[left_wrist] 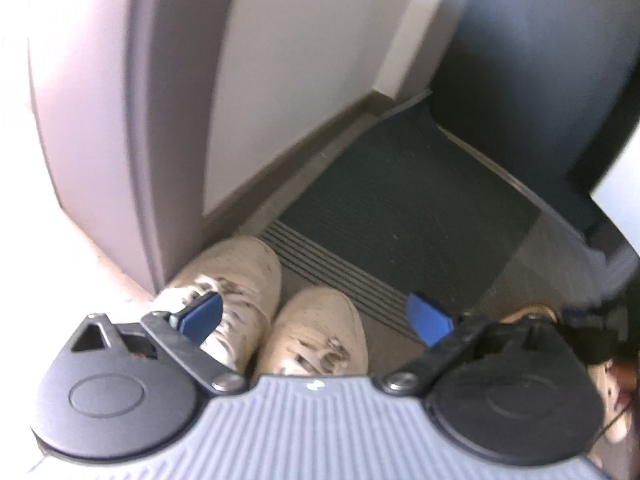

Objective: Organize scattered shoes
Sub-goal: 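Lift the beige clog with the right gripper and carry it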

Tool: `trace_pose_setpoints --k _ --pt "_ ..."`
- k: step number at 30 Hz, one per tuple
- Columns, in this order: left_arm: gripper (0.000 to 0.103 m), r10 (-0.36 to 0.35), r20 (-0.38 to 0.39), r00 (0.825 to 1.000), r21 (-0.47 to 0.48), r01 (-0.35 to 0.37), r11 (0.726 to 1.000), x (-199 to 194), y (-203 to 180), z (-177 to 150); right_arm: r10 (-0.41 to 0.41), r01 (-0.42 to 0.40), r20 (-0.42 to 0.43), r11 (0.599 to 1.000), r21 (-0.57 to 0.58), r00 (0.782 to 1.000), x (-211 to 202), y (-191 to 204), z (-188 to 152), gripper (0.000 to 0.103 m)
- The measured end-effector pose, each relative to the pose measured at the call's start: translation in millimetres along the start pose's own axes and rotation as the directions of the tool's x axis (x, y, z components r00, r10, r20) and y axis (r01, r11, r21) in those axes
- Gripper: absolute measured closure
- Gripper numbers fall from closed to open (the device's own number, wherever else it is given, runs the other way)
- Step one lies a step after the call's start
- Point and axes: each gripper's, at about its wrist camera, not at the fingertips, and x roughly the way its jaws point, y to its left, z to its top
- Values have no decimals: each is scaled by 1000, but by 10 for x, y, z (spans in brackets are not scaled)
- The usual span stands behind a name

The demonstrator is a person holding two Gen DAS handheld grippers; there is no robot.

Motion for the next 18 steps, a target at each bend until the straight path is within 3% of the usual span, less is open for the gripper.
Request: trace_pose_setpoints --k 4,7,11,15,16,18 --pt "3 11 12 1000 20 -11 1000 -28 -50 2 -1 2 -8 983 184 1000 145 -119 -167 66" --pt "3 -12 2 1000 45 11 999 -32 -102 -21 -40 41 -9 983 177 999 209 -16 -173 70" --pt "3 -25 1 1000 49 25 998 -36 -82 -17 -99 98 58 995 31 993 198 79 -135 86" --pt "3 -18 0 1000 28 18 999 -35 -13 13 -109 119 100 988 -100 989 183 20 -133 87" --pt "3 -16 0 1000 27 16 999 -37 -3 16 -121 147 137 969 -198 983 186 60 -175 87" --pt "3 -15 0 1000 33 15 999 -44 6 17 -112 153 165 952 -264 980 208 48 -171 87"
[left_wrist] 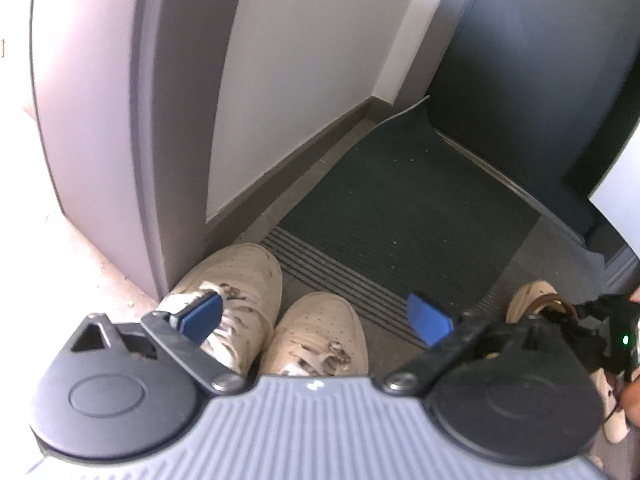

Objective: Organize scattered shoes
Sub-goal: 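Lift the beige clog with the right gripper and carry it, then lower the clog onto the mat and open the right gripper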

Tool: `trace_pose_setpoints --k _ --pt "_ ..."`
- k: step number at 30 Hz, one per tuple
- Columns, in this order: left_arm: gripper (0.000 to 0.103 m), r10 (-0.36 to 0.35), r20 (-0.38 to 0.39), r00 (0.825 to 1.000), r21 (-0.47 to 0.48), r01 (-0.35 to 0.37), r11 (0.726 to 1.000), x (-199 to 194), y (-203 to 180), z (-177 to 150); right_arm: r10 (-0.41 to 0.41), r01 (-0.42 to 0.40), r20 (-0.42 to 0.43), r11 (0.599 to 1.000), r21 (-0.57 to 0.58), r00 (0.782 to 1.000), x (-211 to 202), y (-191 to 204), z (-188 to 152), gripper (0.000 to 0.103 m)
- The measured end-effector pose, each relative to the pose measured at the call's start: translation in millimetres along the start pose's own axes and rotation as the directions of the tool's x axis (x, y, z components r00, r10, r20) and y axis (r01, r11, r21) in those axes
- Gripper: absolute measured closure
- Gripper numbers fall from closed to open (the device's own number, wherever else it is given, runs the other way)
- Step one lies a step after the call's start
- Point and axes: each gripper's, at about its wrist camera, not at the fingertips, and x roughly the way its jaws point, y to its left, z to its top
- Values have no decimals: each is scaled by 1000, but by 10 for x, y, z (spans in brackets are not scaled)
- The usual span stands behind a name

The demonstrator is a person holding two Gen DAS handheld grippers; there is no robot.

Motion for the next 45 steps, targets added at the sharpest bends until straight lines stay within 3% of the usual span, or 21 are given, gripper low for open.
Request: trace_pose_setpoints --k 5,7,10,13,16,19,22,24,28,31,35,39,42,45 --pt "3 -1 -13 1000 38 1 999 8 -54 -11 40 -17 104 978 -209 994 17 153 -16 87" --pt "3 -7 -20 1000 52 8 999 21 -83 -19 66 -34 132 973 -230 989 20 137 -3 86" --pt "3 -14 -27 1000 68 16 998 51 -134 -31 94 -63 99 960 -274 991 70 86 30 84" --pt "3 -20 -34 999 76 23 997 72 -176 -46 130 -115 53 967 -226 990 117 -17 21 83" --pt "3 -25 -39 999 98 29 995 78 -244 -78 179 -180 -14 978 -104 984 184 -150 34 72" --pt "3 2 -40 999 155 5 988 71 -386 -135 297 -288 -67 951 111 953 115 -413 151 73" --pt "3 18 -33 999 207 -11 978 46 -492 -190 340 -310 -130 928 204 932 7 -602 183 71" --pt "3 17 -35 999 234 -8 972 38 -551 -232 381 -337 -105 894 296 918 -184 -762 132 71" --pt "3 27 -43 999 304 -13 953 48 -714 -322 441 -402 31 785 471 897 -738 -962 -118 71" --pt "3 41 -29 999 374 -27 927 43 -854 -408 419 -404 104 734 546 902 -1124 -1018 -318 71" --pt "3 13 -50 999 435 10 900 20 -1005 -516 297 -360 212 654 666 931 -1731 -1031 -755 71" --pt "3 9 -56 998 489 20 872 11 -1127 -630 167 -289 236 587 757 957 -2011 -881 -1224 71" --pt "3 7 -65 998 512 27 859 32 -1197 -704 175 -287 228 520 804 958 -2007 -744 -1544 71" --pt "3 5 -72 997 528 34 849 61 -1260 -766 206 -240 163 445 863 965 -1870 -554 -1835 68"
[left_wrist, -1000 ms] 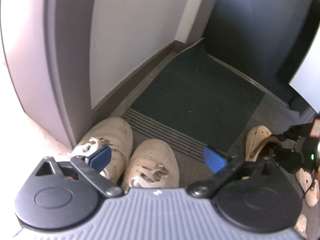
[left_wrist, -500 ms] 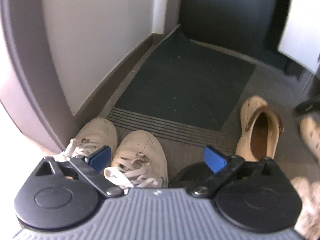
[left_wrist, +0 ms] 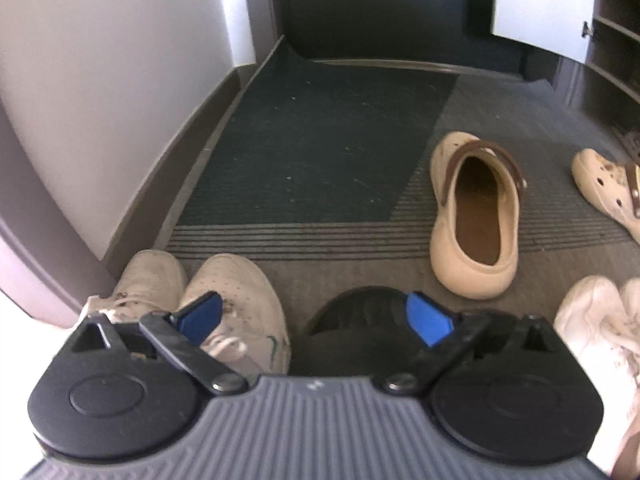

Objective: Organize scattered shoes
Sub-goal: 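Lower the clog onto the mat and open the right gripper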

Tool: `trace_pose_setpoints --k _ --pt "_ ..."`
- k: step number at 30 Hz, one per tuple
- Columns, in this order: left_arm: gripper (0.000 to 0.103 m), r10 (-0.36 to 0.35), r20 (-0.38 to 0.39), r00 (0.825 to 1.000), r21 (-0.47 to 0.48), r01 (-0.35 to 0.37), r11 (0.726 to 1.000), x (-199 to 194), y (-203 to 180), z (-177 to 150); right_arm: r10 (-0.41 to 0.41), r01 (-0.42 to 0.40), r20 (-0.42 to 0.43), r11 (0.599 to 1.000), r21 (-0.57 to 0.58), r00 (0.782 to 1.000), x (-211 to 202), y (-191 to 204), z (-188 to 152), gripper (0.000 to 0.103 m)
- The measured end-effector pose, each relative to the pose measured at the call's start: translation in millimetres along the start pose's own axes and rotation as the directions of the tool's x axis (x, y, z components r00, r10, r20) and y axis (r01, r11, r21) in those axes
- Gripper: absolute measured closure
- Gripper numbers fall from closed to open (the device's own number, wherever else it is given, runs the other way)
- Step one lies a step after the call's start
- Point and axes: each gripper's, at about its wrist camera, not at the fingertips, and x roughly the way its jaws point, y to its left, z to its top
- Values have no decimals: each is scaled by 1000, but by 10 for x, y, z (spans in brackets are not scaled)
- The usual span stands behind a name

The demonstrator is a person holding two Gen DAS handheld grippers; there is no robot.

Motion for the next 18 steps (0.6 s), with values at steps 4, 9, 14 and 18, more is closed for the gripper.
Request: trace_pose_setpoints --k 4,9,14,18 --pt "3 -9 1 1000 8 9 1000 29 -65 -2 25 -24 -24 1000 7 999 35 -24 -144 69" --pt "3 -20 -1 1000 10 20 1000 73 -118 7 1 -1 7 1000 -28 1000 29 20 -135 67" --pt "3 -31 13 999 40 30 999 62 -160 27 -32 32 27 999 -9 999 21 -54 -145 35" --pt "2 13 67 998 86 -18 996 15 -173 190 -24 26 95 999 -22 995 -237 -150 -151 11"
